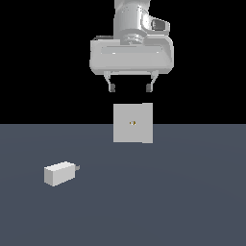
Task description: Plug the charger into the wall socket.
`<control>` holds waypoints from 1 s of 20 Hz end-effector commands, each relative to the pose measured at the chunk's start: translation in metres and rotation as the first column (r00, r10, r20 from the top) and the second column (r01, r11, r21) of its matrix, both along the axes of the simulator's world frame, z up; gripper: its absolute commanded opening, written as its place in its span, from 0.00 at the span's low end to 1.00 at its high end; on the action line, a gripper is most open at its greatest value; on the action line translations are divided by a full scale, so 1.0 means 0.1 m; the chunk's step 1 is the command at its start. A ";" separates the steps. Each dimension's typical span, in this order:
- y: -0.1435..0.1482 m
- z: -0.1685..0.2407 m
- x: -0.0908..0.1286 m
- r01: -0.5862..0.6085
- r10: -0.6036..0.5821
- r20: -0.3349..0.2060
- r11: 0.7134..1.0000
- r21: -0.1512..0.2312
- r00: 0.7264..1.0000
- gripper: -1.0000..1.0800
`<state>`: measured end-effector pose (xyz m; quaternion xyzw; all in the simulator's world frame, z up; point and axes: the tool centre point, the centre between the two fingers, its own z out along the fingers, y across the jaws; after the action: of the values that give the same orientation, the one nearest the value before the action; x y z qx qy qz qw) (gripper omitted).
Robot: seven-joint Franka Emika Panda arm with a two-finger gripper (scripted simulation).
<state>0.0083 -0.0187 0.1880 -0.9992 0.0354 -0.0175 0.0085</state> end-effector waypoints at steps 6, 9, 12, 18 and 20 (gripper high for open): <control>0.02 -0.02 -0.03 0.010 -0.010 0.004 1.000 -0.001 1.000 0.96; 0.05 -0.06 -0.07 0.025 -0.025 0.010 1.000 -0.004 1.000 0.96; 0.11 -0.11 -0.13 0.048 -0.048 0.020 0.999 -0.007 0.999 0.96; 0.25 -0.25 -0.30 0.112 -0.111 0.046 0.994 -0.014 0.993 0.96; 0.32 -0.31 -0.36 0.138 -0.136 0.056 0.990 -0.016 0.989 0.96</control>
<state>-0.0227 0.0081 0.1614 -0.9946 0.0943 -0.0421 -0.0006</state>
